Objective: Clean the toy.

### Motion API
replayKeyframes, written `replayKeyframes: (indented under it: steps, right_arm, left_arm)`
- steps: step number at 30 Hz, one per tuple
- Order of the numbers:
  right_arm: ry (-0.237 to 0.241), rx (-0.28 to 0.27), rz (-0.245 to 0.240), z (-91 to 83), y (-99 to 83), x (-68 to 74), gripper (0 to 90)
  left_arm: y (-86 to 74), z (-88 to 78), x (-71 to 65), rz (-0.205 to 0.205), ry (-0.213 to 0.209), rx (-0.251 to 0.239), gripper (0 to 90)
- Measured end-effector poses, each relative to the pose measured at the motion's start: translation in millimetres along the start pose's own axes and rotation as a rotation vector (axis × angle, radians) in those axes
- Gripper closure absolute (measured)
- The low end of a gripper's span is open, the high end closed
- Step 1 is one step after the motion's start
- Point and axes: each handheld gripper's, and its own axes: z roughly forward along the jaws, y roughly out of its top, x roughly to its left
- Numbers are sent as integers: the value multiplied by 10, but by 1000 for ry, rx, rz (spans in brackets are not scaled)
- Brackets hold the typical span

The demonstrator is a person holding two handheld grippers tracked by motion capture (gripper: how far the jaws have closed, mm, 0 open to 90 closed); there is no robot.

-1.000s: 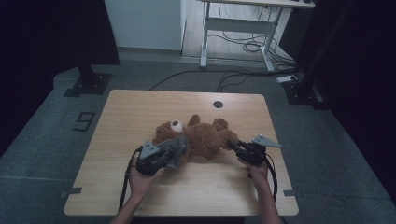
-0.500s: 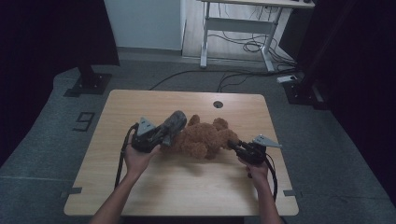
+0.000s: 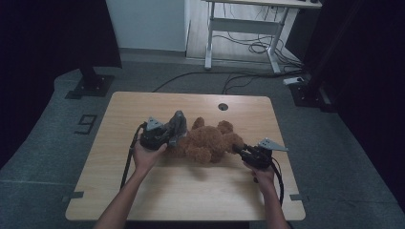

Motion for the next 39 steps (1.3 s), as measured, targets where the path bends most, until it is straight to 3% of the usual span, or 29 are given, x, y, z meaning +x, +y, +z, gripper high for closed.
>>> replayKeyframes:
  steps: [2, 4, 6, 11, 14, 17, 18, 19, 22, 26, 29, 32, 34, 39]
  right_arm:
    - [-2, 24, 4, -32, 44, 33, 528]
    - [-5, 20, 1, -60, 77, 57, 484]
    - [-11, -4, -17, -154, 212, 164, 357]
    - [-50, -4, -70, -138, 448, 357, 285]
    - [-38, 8, -71, -97, 546, 402, 280]
    - [-9, 115, -67, 126, 545, 470, 246]
    - [-9, 115, -67, 126, 545, 470, 246]
    - [6, 169, -63, 257, 450, 487, 243]
    - [10, 209, -60, 369, 348, 494, 243]
    - [16, 328, -45, 594, 132, 488, 199]
    - [25, 346, -53, 639, 43, 482, 242]
    - [58, 312, -91, 588, -58, 470, 421]
    - [77, 302, -100, 554, -106, 469, 474]
    - [96, 286, -135, 488, -195, 464, 522]
  left_arm:
    - [-99, -51, -6, -23, -25, -14, 749]
    - [-130, -64, -20, -19, -28, -16, 751]
    - [-186, -85, -50, -16, -38, -24, 752]
    - [-360, -134, -136, -17, -58, -51, 755]
    - [-402, -155, -144, -20, -65, -57, 754]
    - [-486, -196, -160, -28, -79, -65, 754]
    - [-486, -196, -160, -28, -79, -65, 754]
    - [-514, -213, -170, -29, -84, -64, 754]
    - [-535, -223, -181, -25, -82, -66, 753]
    - [-554, -226, -190, -23, -80, -65, 752]
    - [-565, -232, -200, -22, -80, -62, 752]
    - [-607, -268, -209, -46, -93, -63, 748]
    - [-623, -294, -228, -55, -98, -64, 746]
    - [-506, -412, -333, -43, -89, -63, 743]
